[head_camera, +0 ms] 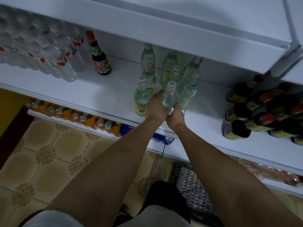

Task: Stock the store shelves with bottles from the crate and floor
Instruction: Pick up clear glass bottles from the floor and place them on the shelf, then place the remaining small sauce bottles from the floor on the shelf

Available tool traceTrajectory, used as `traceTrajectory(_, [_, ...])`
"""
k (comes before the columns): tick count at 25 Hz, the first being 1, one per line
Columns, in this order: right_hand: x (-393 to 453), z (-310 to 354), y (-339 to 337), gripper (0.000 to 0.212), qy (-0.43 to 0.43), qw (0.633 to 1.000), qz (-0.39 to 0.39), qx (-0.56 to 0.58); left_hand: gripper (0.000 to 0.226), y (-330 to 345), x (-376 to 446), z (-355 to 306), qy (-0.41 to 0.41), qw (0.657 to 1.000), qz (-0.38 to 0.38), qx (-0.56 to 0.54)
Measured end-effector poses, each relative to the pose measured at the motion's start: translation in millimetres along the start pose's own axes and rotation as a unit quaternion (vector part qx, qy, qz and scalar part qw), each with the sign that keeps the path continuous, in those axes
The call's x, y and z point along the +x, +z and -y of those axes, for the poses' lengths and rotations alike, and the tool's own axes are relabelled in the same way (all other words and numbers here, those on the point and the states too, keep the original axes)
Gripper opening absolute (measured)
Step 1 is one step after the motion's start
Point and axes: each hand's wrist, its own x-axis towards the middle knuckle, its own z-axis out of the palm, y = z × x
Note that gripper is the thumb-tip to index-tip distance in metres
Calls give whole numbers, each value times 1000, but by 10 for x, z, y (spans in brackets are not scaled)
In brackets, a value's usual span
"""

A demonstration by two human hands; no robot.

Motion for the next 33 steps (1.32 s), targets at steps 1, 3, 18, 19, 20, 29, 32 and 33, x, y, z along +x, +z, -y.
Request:
traceTrajectory(1, [-49, 29, -21, 55, 14, 1000, 7, 2, 55, -11, -61, 1, -3, 1000, 6, -18])
traceTrajectory(3, [-207, 63, -88, 61, 67, 997, 7, 28, 53, -37, -245, 4, -22, 997, 21, -66])
traceTrajectory(18, [-2915, -387, 1070, 45, 108, 929, 255, -244, 52, -840, -3194, 1844, -198, 975, 70, -77])
traceTrajectory(19, [-3061, -427, 1213, 45, 95, 919, 281, -261, 52, -911, -3353, 2031, -228, 967, 72, -83])
traceTrajectory(20, [-3184, -469, 1366, 45, 86, 907, 309, -271, 52, -981, -3513, 2224, -259, 959, 70, -90])
traceTrajectory(29, [-3069, -1334, 2279, 30, 18, 784, 482, -391, 31, -179, -4278, 3371, -518, 823, 6, -232])
traceTrajectory(32, [-2838, -1995, 2695, 36, -60, 723, 518, -453, 32, 721, -4540, 3887, -570, 780, -24, -257])
traceTrajectory(33, [-2779, -2235, 2852, 36, -83, 708, 525, -466, 34, 1041, -4656, 4067, -582, 771, -30, -256])
